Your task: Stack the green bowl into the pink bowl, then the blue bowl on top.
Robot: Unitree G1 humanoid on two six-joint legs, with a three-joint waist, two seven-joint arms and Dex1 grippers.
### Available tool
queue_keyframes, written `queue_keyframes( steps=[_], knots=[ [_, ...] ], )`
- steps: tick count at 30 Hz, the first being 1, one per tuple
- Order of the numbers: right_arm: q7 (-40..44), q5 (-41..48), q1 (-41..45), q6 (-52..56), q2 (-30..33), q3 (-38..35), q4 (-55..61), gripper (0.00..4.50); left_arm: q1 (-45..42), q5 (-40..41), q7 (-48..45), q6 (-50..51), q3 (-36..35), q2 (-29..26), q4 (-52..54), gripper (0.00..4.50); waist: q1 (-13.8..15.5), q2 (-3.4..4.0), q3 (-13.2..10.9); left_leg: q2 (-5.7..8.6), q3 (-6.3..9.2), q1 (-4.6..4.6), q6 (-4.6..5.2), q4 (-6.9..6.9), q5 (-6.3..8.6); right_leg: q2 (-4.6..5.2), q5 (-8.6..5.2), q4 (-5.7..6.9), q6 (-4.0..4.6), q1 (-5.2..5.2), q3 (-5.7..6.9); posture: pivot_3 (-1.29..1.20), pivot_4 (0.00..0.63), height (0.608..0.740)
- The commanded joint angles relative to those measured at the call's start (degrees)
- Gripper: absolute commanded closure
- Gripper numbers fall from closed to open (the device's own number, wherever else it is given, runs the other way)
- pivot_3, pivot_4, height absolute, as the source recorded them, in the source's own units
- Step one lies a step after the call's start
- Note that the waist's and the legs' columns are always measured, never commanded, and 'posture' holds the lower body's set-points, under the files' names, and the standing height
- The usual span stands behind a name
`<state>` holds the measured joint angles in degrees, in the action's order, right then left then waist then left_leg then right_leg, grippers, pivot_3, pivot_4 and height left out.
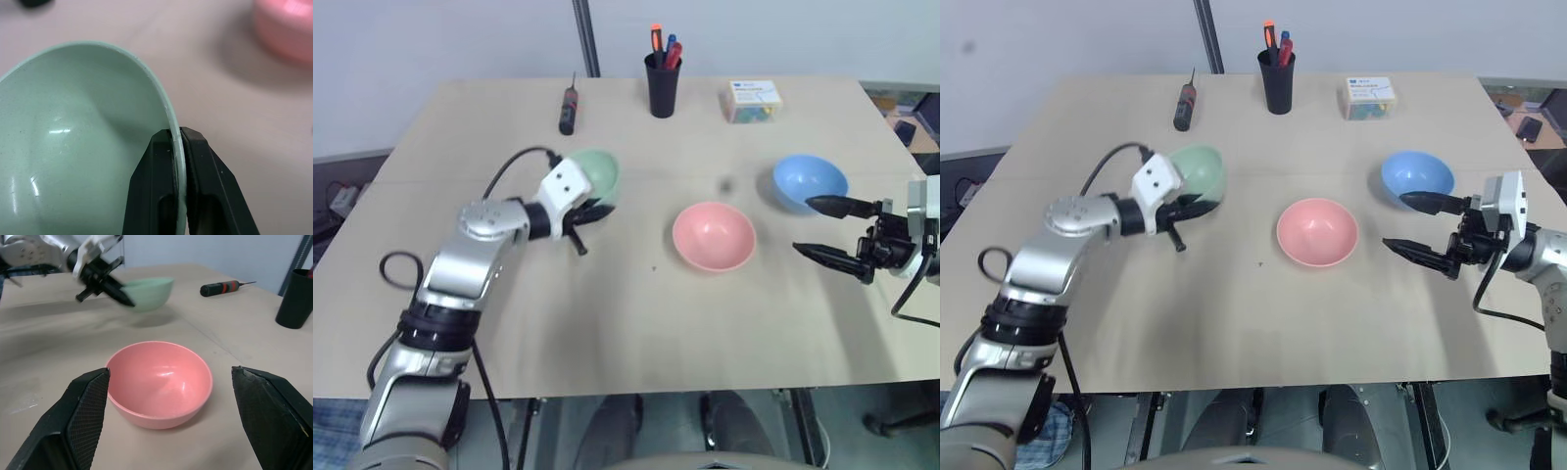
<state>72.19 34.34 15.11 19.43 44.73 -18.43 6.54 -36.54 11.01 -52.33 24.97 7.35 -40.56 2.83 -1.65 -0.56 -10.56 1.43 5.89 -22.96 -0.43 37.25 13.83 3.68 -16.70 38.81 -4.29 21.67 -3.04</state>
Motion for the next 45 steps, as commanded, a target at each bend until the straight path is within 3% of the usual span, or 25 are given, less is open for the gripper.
queue_keyframes(
  steps=[1,10,19,20,22,25,29,31,35,40,45],
  knots=[
    [0.78,0.64,1.55,-1.77,0.96,-0.05,-0.15,0.35,-7.22,-2.67,-5.36,-6.64,5.95,2.91,-1.20,4.45,0.03,0.00,0.00,0.00,-0.01,0.00,0.00,0.00,0.00,0.00,0.00,0.01,0.00,0.00,0.00,0.00,0.150,0.740],
    [1.15,0.55,1.94,-2.68,0.98,0.85,-0.85,0.35,-14.04,-5.86,-17.01,-17.94,17.56,10.87,-5.10,4.45,-0.76,-0.01,-0.01,-0.01,-0.06,-0.02,0.00,0.01,-0.01,-0.02,-0.01,0.00,-0.01,0.03,-0.04,0.00,0.150,0.740],
    [0.64,1.12,-0.06,-3.03,1.05,-0.04,0.49,0.35,-12.91,-4.19,-20.82,-24.74,17.66,15.78,-6.66,4.45,-0.51,-0.01,-0.02,-0.02,-0.04,-0.02,0.01,0.07,0.00,-0.05,-0.01,0.02,-0.02,0.01,-0.05,0.00,0.150,0.740],
    [0.48,1.16,-0.24,-3.10,0.96,-0.11,0.65,0.35,-12.47,-4.31,-20.76,-25.04,17.55,15.93,-6.40,3.87,-0.50,-0.01,-0.02,-0.01,-0.05,-0.02,0.01,0.07,0.00,-0.04,-0.01,0.02,-0.02,0.01,-0.06,0.00,0.150,0.740],
    [0.22,1.26,-0.49,-3.09,0.90,-0.20,0.91,0.35,-11.69,-4.12,-19.96,-25.78,16.81,16.65,-6.23,3.42,-0.55,-0.01,-0.02,-0.01,-0.05,-0.03,0.01,0.09,0.00,-0.04,-0.01,0.02,-0.02,0.01,-0.06,0.00,0.150,0.740],
    [0.11,1.41,-0.84,-3.03,1.00,-0.32,1.06,0.35,-10.56,-4.09,-18.57,-24.59,15.66,16.67,-5.46,2.08,-0.65,0.00,-0.02,-0.03,-0.03,0.00,0.01,0.08,0.00,-0.06,-0.01,0.05,-0.02,0.01,-0.06,0.00,0.150,0.740],
    [0.45,0.92,-0.07,-3.51,1.18,0.27,-0.35,0.35,-9.97,-2.96,-17.51,-22.81,13.30,15.68,-5.14,0.62,-0.57,-0.01,-0.02,-0.02,-0.04,0.00,0.02,0.11,-0.01,-0.06,-0.01,0.07,-0.02,0.00,-0.05,0.00,0.150,0.740],
    [0.15,0.04,0.83,-3.99,1.15,0.90,-1.26,0.35,-9.50,-1.10,-16.66,-20.93,11.01,15.44,-4.31,0.11,-0.63,-0.01,-0.02,-0.02,-0.04,0.00,0.02,0.12,-0.01,-0.06,-0.01,0.07,-0.02,0.00,-0.06,0.00,0.150,0.740],
    [-3.84,-7.33,6.09,-8.37,0.71,4.33,-7.75,0.35,-7.89,4.33,-11.98,-14.63,3.33,15.29,-2.55,0.11,-0.84,0.00,-0.02,-0.03,-0.03,0.02,0.01,0.12,-0.01,-0.06,-0.01,0.07,-0.02,0.01,-0.06,0.00,0.150,0.740],
    [-7.51,-18.74,16.28,-16.45,1.02,10.84,-21.36,0.35,-3.36,13.87,0.50,-6.82,-11.85,16.51,2.06,0.11,-0.86,0.01,-0.02,-0.10,0.03,0.13,0.01,0.11,-0.01,-0.07,0.00,0.16,-0.03,0.03,-0.16,0.00,0.150,0.740],
    [-11.15,-28.14,27.06,-22.21,-0.35,17.30,-36.29,0.35,6.77,19.00,3.96,-3.30,-21.05,12.32,10.67,0.11,-0.87,0.01,-0.02,-0.10,0.05,0.07,-0.23,0.04,-0.15,-0.03,0.00,0.02,-0.02,0.08,-0.23,0.00,0.150,0.740]
  ],
)
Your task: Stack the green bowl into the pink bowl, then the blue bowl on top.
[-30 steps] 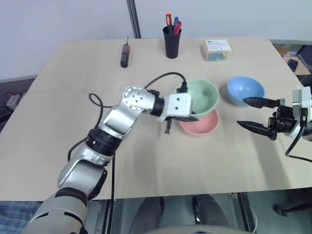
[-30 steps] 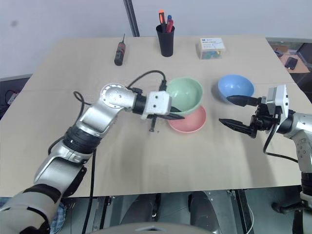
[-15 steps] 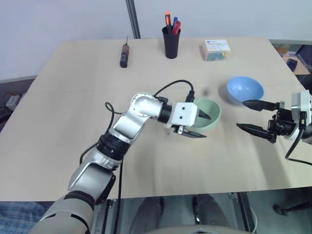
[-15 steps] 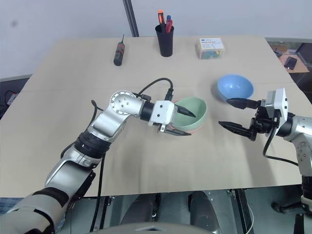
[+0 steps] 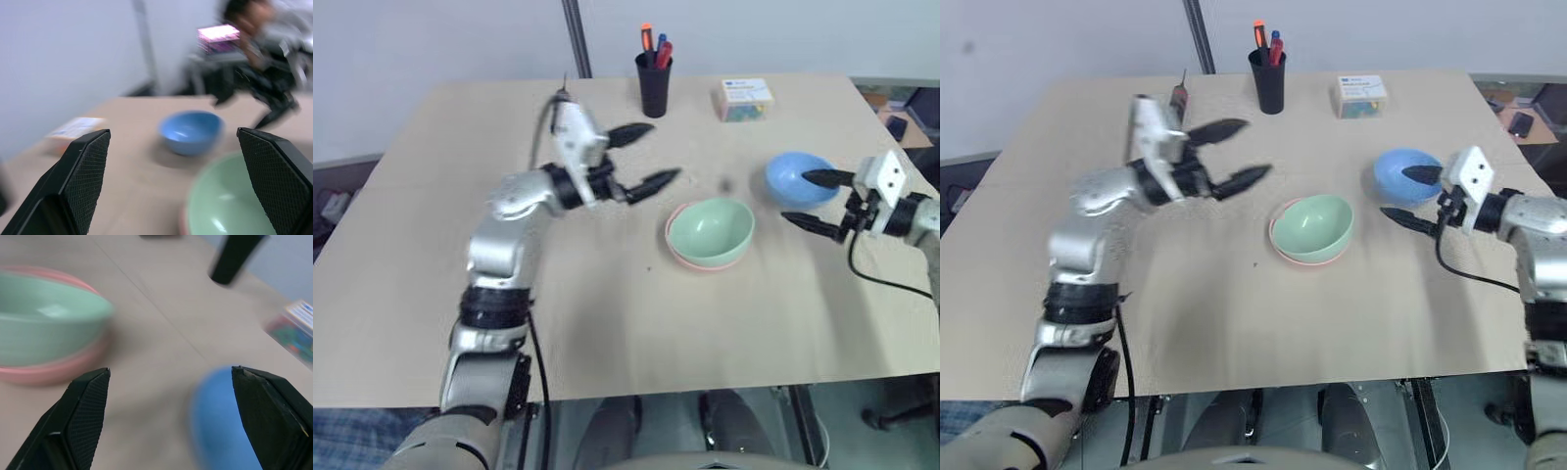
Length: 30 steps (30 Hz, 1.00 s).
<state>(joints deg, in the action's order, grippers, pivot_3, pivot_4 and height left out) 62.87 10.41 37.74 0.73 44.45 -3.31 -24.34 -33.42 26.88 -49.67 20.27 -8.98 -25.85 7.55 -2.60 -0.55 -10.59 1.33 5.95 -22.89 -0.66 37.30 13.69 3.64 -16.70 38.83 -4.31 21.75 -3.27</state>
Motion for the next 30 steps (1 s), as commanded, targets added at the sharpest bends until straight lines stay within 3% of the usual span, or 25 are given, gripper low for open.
queue_keyframes(
  steps=[1,9,13,20,26,30],
  knots=[
    [-2.30,-5.54,6.35,-3.69,-0.58,3.33,-8.28,0.35,6.37,4.92,0.84,2.68,-6.56,-3.70,7.51,0.11,0.09,0.00,0.00,0.00,-0.01,-0.01,0.00,-0.02,0.00,0.01,0.00,-0.01,0.00,0.03,-0.02,0.00,0.150,0.740],
    [-0.90,-13.24,15.80,-4.38,-4.56,10.84,-25.10,0.35,25.06,10.27,-4.97,1.76,-17.02,-11.38,9.58,0.11,0.36,0.02,-0.01,-0.04,-0.11,0.00,0.01,-0.08,0.00,0.02,0.00,0.01,0.02,0.05,-0.02,0.00,0.150,0.740],
    [-3.29,-16.02,19.49,-6.44,-6.00,12.12,-32.38,1.47,31.61,12.27,-7.04,1.27,-19.35,-12.37,12.42,0.00,0.32,0.02,-0.01,-0.03,-0.16,0.00,0.01,-0.07,0.01,0.09,0.00,0.02,0.02,0.04,-0.01,0.00,0.150,0.740],
    [-2.28,-16.73,21.40,-9.73,-6.86,11.73,-36.19,4.47,35.61,13.51,-7.24,-0.08,-19.69,-12.97,14.46,0.00,0.12,0.03,-0.02,-0.04,-0.19,0.03,0.18,-0.13,0.11,0.05,0.00,0.02,0.03,0.05,-0.03,0.00,0.150,0.740],
    [-1.52,-17.30,21.58,-12.45,-6.09,11.86,-35.40,4.49,34.76,14.22,-7.11,-0.11,-18.36,-13.60,14.26,0.00,0.11,0.04,-0.02,-0.04,-0.19,0.06,0.21,-0.12,0.13,0.04,0.00,0.03,0.03,0.04,-0.05,0.00,0.150,0.740],
    [9.02,-14.12,18.79,-13.51,-3.82,12.02,-24.52,4.49,33.66,14.00,-7.48,-0.44,-17.31,-13.92,13.12,0.00,0.11,0.10,-0.06,-0.04,-0.19,0.04,0.22,-0.13,0.13,0.04,0.00,0.03,0.03,0.07,-0.06,0.00,0.150,0.740]
  ],
)
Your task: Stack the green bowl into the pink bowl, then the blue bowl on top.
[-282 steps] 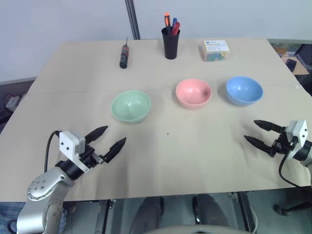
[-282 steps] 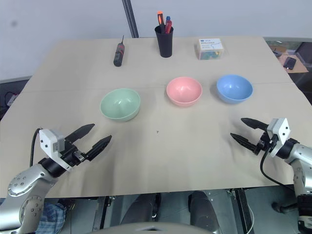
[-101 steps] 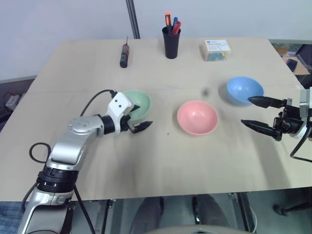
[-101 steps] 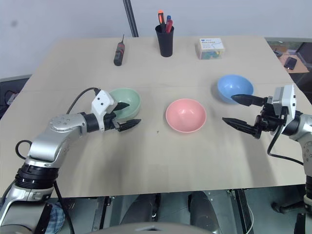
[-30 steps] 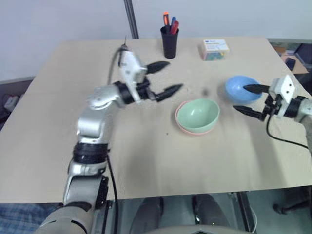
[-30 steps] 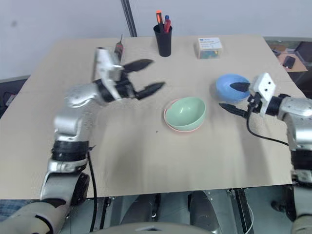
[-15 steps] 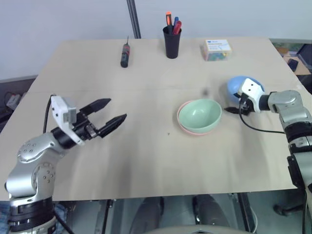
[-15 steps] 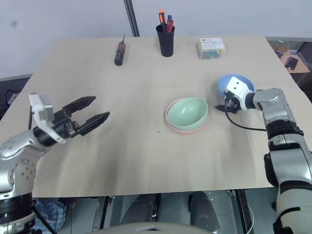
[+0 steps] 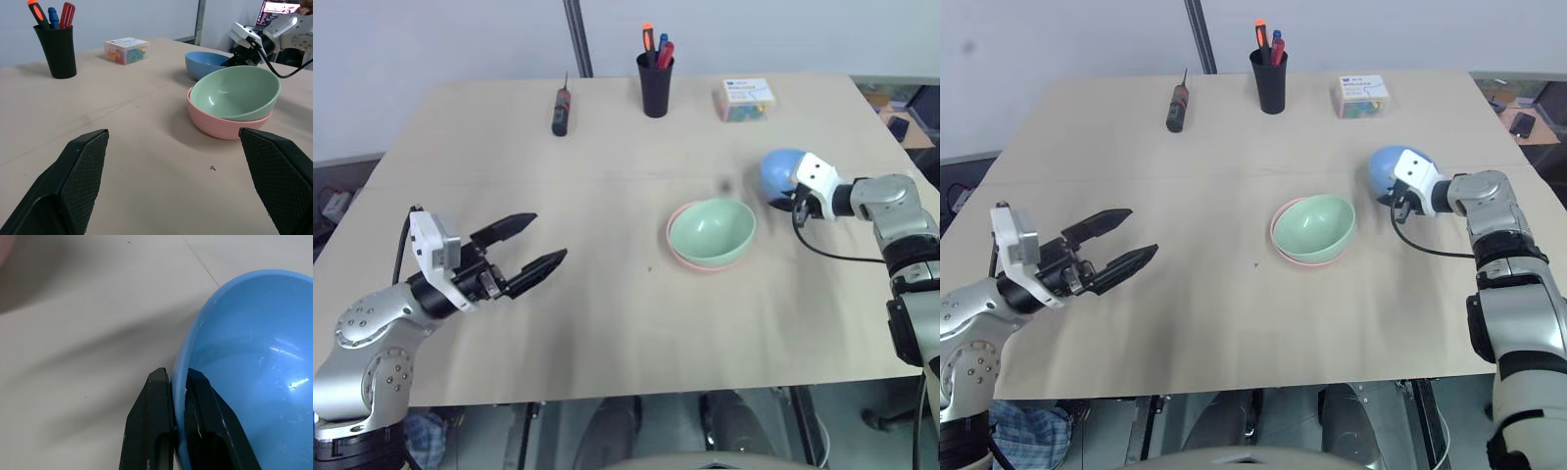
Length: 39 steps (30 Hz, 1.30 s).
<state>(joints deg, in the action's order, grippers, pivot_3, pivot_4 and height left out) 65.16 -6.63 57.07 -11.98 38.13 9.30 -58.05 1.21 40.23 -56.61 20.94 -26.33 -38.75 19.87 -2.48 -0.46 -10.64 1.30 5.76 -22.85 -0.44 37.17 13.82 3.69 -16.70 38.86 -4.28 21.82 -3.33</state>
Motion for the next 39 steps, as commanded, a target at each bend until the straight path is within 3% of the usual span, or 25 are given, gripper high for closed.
queue_keyframes(
  steps=[1,13,21,22,23,28,35,39],
  knots=[
    [8.46,3.69,-1.21,0.11,3.17,-0.82,12.80,4.49,-1.35,0.83,-0.78,-1.14,0.32,-0.90,0.51,0.00,0.00,0.01,-0.01,-0.02,0.02,-0.01,0.00,-0.01,0.00,0.00,0.00,0.00,0.00,0.00,0.00,0.00,0.150,0.740],
    [17.88,16.27,-9.42,24.60,7.68,-0.02,60.66,4.49,-8.14,-1.24,-3.28,-2.59,7.22,-0.26,-4.38,0.00,0.28,0.06,-0.04,-0.10,0.20,-0.04,0.01,0.00,0.01,0.03,0.00,-0.02,-0.01,0.00,0.04,0.00,0.150,0.740],
    [15.65,17.08,-13.06,29.46,7.99,1.43,71.70,4.49,-11.29,-2.00,-4.35,-3.35,9.59,-0.20,-7.07,0.00,0.23,0.04,-0.03,-0.08,0.26,-0.06,0.01,0.02,0.01,0.06,0.00,0.00,-0.01,0.00,0.11,0.00,0.150,0.740],
    [15.54,17.12,-13.19,29.52,8.08,1.41,72.20,3.76,-11.59,-2.05,-4.31,-3.29,9.80,-0.15,-7.23,0.00,0.14,0.04,-0.03,-0.08,0.26,-0.05,0.02,0.02,0.01,0.05,0.00,-0.01,-0.01,0.00,0.11,0.00,0.150,0.740],
    [14.78,17.04,-13.03,29.66,7.81,1.24,72.34,3.57,-11.79,-2.12,-4.29,-3.25,9.98,-0.14,-7.38,0.00,0.22,0.04,-0.03,-0.09,0.26,-0.05,0.02,0.02,0.01,0.03,0.00,-0.01,-0.01,0.00,0.11,0.00,0.150,0.740],
    [9.88,16.52,-11.33,34.80,7.40,-0.01,69.90,1.61,-11.99,-2.63,-2.48,-3.20,10.37,0.08,-6.98,0.00,0.20,0.04,-0.03,-0.09,0.26,-0.06,0.01,0.02,0.01,0.04,0.00,-0.02,-0.01,0.01,0.10,0.00,0.150,0.740],
    [4.27,25.82,-15.80,38.75,5.80,-11.96,64.58,1.61,-7.73,-0.06,2.69,-0.21,6.83,-0.49,-0.24,0.00,0.36,0.01,-0.02,-0.08,0.29,-0.10,0.02,0.00,0.01,0.10,0.00,-0.07,-0.01,0.00,0.13,0.00,0.150,0.740],
    [6.21,29.45,-25.57,34.78,8.32,-20.14,60.53,1.61,1.28,1.62,3.38,0.38,1.53,-0.48,4.26,0.00,0.42,-0.01,0.00,-0.10,0.28,-0.11,0.03,-0.07,0.02,0.11,0.00,-0.17,0.00,-0.02,0.13,0.00,0.150,0.740]
  ],
)
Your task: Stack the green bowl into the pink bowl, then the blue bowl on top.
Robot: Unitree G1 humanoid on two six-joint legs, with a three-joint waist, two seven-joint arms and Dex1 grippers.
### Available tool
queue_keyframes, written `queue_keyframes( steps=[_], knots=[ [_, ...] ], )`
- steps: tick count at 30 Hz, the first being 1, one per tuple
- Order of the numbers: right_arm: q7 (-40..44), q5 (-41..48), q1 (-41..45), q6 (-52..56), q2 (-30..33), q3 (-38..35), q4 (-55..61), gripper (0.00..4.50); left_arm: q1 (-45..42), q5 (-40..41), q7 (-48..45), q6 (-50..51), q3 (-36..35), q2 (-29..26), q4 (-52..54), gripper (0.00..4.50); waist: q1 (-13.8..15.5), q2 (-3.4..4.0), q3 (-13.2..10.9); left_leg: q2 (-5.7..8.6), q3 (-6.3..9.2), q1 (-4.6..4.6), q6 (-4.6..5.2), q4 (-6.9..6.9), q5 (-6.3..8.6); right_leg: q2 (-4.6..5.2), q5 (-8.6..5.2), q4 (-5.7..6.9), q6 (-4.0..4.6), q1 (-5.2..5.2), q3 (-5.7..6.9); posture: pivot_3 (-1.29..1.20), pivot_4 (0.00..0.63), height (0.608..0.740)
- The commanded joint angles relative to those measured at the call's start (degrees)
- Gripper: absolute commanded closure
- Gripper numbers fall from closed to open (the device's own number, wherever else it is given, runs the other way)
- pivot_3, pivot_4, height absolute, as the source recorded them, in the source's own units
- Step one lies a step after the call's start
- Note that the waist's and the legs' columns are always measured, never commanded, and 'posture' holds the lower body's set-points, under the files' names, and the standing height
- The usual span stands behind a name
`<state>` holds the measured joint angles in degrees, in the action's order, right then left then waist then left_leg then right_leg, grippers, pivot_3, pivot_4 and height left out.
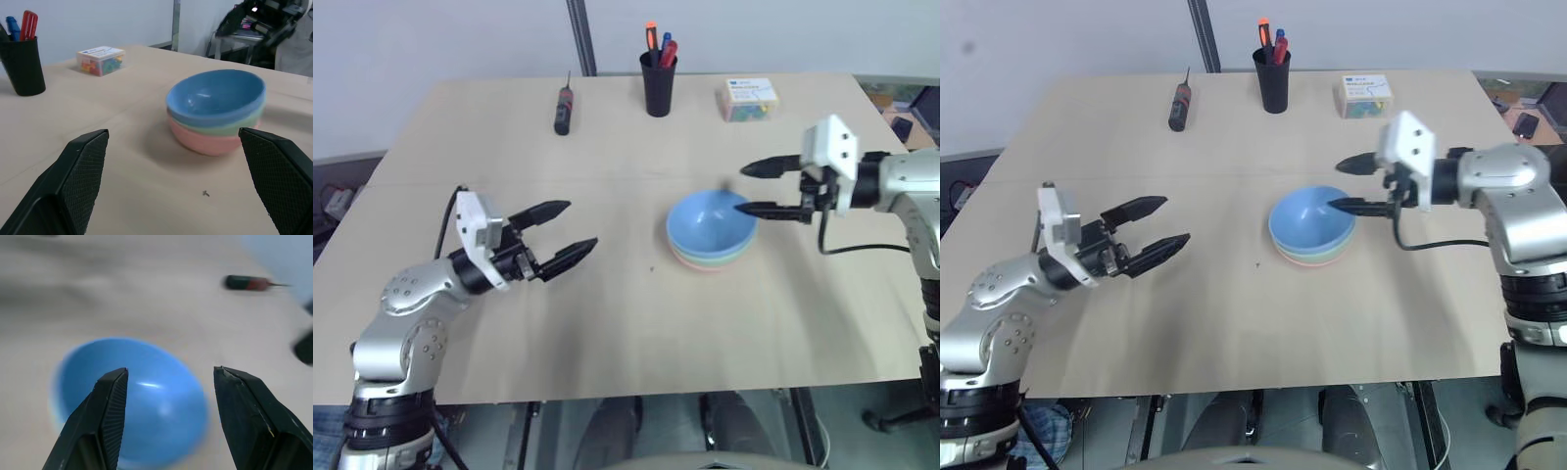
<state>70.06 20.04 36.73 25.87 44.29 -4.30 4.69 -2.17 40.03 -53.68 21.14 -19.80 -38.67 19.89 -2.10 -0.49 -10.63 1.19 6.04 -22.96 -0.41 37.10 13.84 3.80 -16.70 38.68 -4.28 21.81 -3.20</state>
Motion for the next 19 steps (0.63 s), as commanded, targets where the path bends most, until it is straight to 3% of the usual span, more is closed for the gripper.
queue_keyframes(
  steps=[1,9,19],
  knots=[
    [2.57,3.48,-8.49,-5.02,2.79,-8.63,-3.33,1.61,7.20,2.14,0.68,0.15,-6.48,-0.38,5.15,0.00,0.12,0.01,-0.01,0.02,-0.04,0.00,0.00,-0.02,0.00,0.03,0.00,-0.02,0.00,0.01,-0.03,0.00,0.150,0.740],
    [5.66,6.57,-21.57,-12.36,3.30,-15.03,-7.85,1.61,15.28,2.00,1.07,-2.00,-10.03,0.96,6.95,0.00,-0.05,0.08,-0.02,-0.02,-0.20,0.27,0.01,0.03,0.00,-0.06,0.00,0.17,0.00,-0.18,-0.09,0.00,0.150,0.740],
    [7.92,6.07,-23.55,-21.37,3.98,-14.87,-16.17,1.61,13.88,0.73,0.49,-3.44,-8.26,-0.06,6.59,0.00,-0.10,0.06,-0.01,-0.04,-0.43,0.26,0.01,0.09,0.00,-0.10,0.00,0.15,0.00,-0.21,-0.09,0.00,0.150,0.740]
  ],
)
